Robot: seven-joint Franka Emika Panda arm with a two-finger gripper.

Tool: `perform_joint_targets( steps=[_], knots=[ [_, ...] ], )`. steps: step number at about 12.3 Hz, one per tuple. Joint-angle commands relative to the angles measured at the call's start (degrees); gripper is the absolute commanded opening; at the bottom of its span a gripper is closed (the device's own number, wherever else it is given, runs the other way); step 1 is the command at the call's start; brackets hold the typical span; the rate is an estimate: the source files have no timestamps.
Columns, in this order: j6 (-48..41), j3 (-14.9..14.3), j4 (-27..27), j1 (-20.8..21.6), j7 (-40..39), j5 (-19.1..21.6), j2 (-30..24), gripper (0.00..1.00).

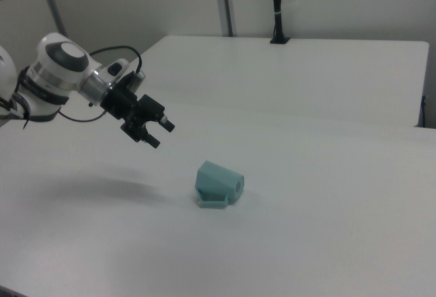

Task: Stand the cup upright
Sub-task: 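Move the gripper down toward the teal cup lying on its side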

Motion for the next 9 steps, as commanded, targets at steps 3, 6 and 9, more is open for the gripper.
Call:
perform_joint_targets(
  steps=[3, 6, 9],
  knots=[
    [1.2, 1.9, -1.8, -0.4, 4.1, -9.2, 4.6, 1.0],
    [1.2, 1.9, -2.3, -2.9, 4.2, -11.5, 7.7, 1.0],
    [2.5, 2.0, -4.3, -4.4, 7.7, -16.2, 8.8, 1.0]
  ],
)
